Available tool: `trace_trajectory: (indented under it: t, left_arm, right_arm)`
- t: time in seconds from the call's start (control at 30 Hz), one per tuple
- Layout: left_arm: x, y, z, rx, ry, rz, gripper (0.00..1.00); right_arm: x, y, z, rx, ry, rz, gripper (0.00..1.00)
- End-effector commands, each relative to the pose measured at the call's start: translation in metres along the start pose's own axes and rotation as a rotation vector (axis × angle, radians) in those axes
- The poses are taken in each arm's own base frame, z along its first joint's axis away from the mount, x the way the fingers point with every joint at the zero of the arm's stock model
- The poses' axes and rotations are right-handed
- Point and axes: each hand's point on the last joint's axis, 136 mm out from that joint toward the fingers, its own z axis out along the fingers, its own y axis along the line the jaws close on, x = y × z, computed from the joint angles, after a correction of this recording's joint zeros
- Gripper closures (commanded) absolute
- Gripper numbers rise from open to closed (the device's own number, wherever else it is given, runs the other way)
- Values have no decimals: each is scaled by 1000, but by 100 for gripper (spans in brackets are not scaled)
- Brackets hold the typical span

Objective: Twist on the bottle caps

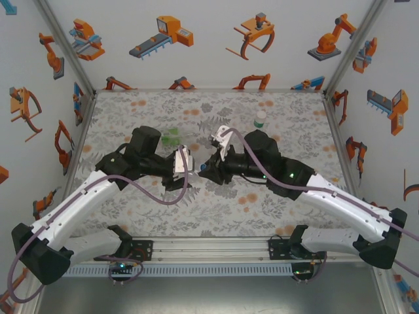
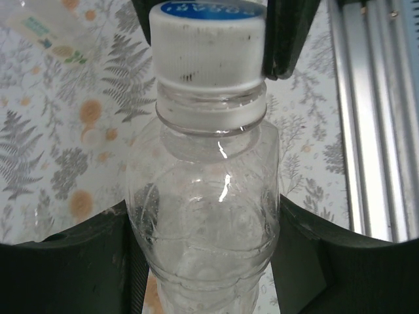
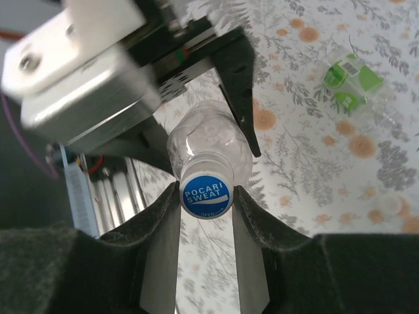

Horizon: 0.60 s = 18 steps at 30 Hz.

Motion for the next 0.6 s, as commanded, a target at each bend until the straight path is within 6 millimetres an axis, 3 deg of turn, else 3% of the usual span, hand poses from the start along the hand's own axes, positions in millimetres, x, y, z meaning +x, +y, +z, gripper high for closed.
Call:
trace_trajectory:
  t: [0.0,0.17,0.27,0.4,0.57]
  left_arm:
    - [-10,28,-5,-156,-23,33,100]
    - [-6,40,-9,-238,-1,34,100]
    - [-5,44,-10,-261,6,33,100]
    - [-5,45,-11,-273,7,36,100]
    - [-6,45,-12,-273,2,39,100]
  right_arm:
    - [-24,-5,9,0,-155,324,100]
    - [-22,-35,9,133,-230,603,100]
    - [-11,-52,8,233,-222,730,100]
    - [1,-57,16,252,-208,829,100]
    - [-1,-55,15,254,-191,824,98]
